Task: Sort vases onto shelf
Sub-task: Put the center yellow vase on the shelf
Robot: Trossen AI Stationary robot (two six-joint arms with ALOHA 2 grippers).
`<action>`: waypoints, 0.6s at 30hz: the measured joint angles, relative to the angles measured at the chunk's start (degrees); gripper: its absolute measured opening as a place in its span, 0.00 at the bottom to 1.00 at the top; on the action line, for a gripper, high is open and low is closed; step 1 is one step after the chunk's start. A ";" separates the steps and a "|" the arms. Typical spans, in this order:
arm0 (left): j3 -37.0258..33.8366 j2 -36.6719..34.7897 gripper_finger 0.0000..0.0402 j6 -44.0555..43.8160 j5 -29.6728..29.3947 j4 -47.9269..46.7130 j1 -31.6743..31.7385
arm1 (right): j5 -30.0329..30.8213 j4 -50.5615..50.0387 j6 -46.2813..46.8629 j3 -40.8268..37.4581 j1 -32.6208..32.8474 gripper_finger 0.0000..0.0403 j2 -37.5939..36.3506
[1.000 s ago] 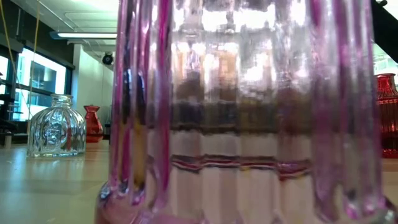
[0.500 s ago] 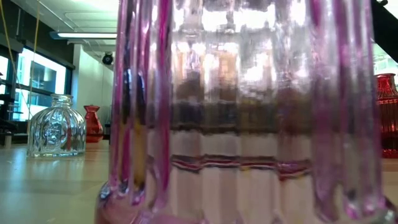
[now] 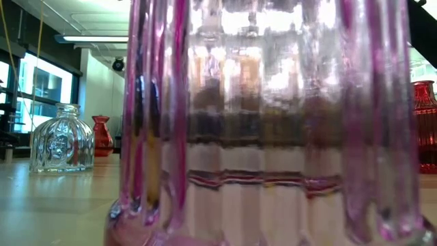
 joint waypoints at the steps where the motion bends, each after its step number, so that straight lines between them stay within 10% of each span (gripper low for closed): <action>1: 0.00 0.00 0.21 0.00 -0.38 0.01 0.01 | -0.02 0.02 -0.23 0.00 0.00 0.05 0.00; 18: 0.00 0.00 0.21 -0.02 -1.09 0.04 0.00 | 5.04 0.85 -0.31 0.00 0.04 0.05 0.00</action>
